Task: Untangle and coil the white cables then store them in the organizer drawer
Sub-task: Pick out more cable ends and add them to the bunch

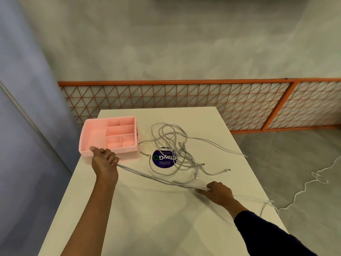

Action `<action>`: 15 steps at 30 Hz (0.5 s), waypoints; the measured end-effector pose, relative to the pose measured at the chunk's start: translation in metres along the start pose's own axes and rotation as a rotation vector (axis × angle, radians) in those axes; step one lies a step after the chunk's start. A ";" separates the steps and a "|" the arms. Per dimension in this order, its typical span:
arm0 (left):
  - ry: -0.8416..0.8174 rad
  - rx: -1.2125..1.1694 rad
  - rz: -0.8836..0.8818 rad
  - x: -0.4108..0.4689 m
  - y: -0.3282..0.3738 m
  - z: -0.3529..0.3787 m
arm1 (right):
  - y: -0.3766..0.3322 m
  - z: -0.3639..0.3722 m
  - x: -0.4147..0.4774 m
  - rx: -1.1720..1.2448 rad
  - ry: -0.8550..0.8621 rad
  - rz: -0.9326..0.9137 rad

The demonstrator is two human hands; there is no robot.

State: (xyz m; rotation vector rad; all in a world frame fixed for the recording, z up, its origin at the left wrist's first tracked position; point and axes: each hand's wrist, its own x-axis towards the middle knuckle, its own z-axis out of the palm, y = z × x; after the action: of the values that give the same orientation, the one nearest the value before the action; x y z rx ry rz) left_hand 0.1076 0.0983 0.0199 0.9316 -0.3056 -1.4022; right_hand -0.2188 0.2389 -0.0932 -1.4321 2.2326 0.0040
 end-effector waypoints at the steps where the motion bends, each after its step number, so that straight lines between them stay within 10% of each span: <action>1: -0.003 0.021 -0.004 -0.001 -0.003 0.001 | -0.004 -0.002 0.000 0.031 -0.052 -0.015; 9: -0.028 0.126 -0.008 -0.003 -0.012 0.003 | -0.042 -0.011 0.014 0.363 -0.133 -0.180; 15: -0.047 0.187 -0.043 0.000 -0.013 -0.005 | -0.052 0.005 0.039 0.071 0.001 -0.362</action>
State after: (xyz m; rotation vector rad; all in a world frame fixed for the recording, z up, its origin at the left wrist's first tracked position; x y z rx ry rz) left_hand 0.1019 0.1011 0.0075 1.0642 -0.4604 -1.4541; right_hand -0.1850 0.1833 -0.0997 -1.7729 1.9235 -0.1933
